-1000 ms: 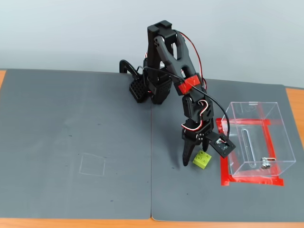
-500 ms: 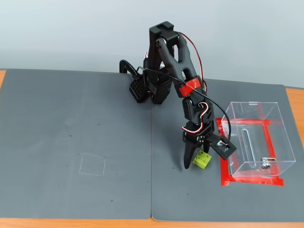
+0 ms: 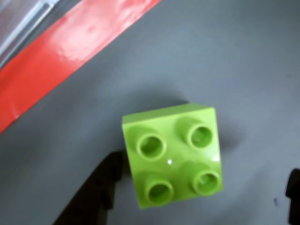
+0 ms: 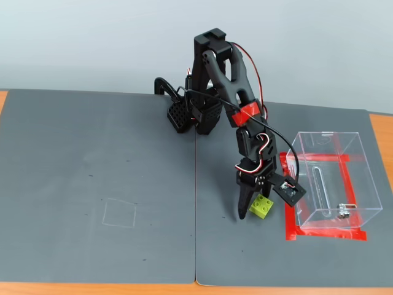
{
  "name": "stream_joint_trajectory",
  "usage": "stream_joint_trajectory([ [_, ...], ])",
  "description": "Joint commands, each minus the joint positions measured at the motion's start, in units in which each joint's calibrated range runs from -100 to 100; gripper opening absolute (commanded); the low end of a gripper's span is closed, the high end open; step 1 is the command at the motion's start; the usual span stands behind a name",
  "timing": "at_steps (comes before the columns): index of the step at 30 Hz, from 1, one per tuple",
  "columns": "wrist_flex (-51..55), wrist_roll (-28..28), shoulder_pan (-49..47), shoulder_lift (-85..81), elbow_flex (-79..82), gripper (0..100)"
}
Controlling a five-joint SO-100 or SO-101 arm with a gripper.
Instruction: Pick the green lego block and place it into the transparent box
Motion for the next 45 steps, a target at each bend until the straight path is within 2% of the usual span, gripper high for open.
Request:
stream_joint_trajectory([
  [1, -0.8, 1.0, 0.2, -0.3, -2.8, 38],
  [8, -0.8, 1.2, 0.4, -0.3, -2.9, 38],
  [15, -0.8, 0.8, 0.4, -0.3, -2.9, 24],
  [35, -0.8, 1.0, 0.5, -0.3, -2.9, 23],
  [40, -0.8, 0.9, 0.5, -0.3, -2.7, 17],
  [45, -0.8, 1.0, 0.5, -0.3, -2.7, 17],
])
